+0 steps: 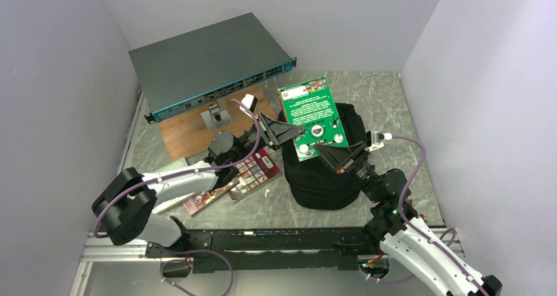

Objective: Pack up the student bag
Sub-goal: Pick up the book from the center of the board, then place the book in the student bag.

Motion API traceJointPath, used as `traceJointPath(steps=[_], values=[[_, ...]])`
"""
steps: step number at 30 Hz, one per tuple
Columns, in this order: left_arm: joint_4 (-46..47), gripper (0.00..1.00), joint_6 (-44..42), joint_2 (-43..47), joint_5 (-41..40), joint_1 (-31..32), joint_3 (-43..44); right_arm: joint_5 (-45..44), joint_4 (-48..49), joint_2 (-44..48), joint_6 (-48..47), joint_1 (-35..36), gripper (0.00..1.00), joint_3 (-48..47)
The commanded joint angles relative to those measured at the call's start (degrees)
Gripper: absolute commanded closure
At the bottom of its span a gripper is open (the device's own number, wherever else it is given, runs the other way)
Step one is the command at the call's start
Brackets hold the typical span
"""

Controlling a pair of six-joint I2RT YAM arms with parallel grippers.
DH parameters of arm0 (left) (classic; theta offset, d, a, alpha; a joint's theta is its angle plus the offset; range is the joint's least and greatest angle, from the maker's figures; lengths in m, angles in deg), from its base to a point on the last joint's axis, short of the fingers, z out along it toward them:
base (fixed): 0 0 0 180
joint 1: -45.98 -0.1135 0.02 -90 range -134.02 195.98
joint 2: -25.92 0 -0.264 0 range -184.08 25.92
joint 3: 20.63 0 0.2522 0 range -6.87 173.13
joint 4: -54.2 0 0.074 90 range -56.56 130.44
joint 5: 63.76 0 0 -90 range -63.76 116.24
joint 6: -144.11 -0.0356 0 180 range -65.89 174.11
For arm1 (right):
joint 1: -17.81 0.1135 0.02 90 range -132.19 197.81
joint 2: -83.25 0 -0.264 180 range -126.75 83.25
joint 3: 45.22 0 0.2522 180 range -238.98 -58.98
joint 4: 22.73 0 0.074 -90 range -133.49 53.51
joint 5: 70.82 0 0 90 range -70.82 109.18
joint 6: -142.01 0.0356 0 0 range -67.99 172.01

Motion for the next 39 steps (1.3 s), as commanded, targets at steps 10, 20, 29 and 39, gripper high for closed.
traceJointPath(steps=[10,20,29,39], values=[[-37.2,0.31,-34.6,5.0,-6.7,5.8,6.6,-27.3,-62.4,5.1,-21.9,0.0,1.0,-29.6],[-57.9,0.26,-85.0,-2.8,-12.3,20.7,14.9,-45.7,-83.1,7.2,-29.8,0.1,1.0,-42.7],[-70.6,0.29,-94.2,-19.8,-14.4,24.0,30.7,-42.8,-82.7,9.7,-30.3,0.1,1.0,-42.8],[-72.2,0.63,-93.5,-24.5,-28.6,24.5,35.1,-41.0,-84.0,11.1,-30.3,0.1,1.0,-42.2]])
